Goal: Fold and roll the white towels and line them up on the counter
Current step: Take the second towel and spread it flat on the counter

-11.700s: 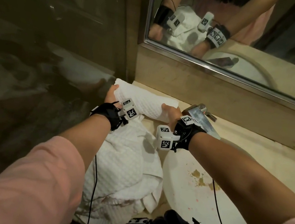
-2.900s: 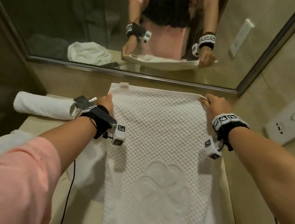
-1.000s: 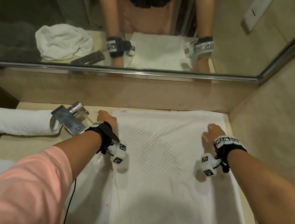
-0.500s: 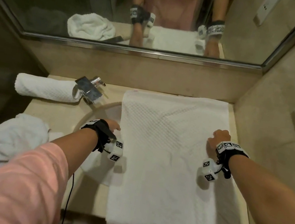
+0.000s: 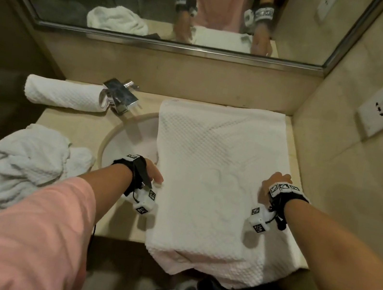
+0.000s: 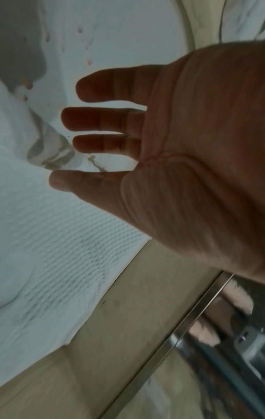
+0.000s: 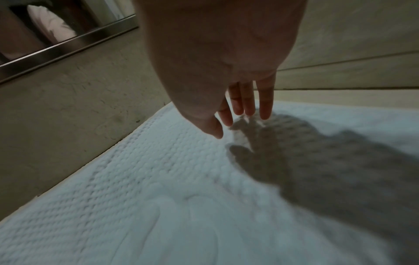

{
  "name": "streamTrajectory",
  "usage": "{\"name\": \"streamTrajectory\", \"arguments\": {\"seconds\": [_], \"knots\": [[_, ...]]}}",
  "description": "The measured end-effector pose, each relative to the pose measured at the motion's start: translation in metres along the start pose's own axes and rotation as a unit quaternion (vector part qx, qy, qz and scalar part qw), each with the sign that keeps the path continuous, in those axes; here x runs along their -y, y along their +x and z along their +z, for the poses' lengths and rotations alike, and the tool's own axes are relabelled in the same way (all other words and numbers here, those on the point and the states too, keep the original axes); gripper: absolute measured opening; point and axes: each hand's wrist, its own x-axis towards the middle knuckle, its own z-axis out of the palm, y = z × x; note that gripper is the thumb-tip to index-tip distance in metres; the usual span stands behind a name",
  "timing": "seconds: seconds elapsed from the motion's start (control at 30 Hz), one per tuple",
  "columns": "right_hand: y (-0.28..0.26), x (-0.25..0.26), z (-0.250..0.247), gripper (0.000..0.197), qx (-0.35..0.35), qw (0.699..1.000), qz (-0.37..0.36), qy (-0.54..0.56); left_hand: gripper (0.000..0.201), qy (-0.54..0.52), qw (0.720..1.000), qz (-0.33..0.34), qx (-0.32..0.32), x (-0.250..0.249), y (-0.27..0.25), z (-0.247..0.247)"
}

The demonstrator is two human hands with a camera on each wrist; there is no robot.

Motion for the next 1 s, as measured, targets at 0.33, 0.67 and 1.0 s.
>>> {"name": "streamTrajectory", "arguments": {"seconds": [0.33, 0.67, 1.0], "knots": [[-0.098, -0.041, 0.054, 0.029, 0.072, 0.991, 0.057, -0.096, 0.037, -0.015, 0.983, 0.142, 0.112, 0.022, -0.033, 0.037], [-0.108, -0.041, 0.078, 0.052, 0.152, 0.984, 0.012, -0.088, 0.032, 0.077, 0.979, 0.184, 0.036, 0.041, -0.045, 0.07], [-0.089, -0.046, 0.084, 0.041, 0.179, 0.955, -0.052, -0.23, 0.047, 0.22, 0.962, 0.142, -0.075, 0.034, -0.05, 0.089]]}}
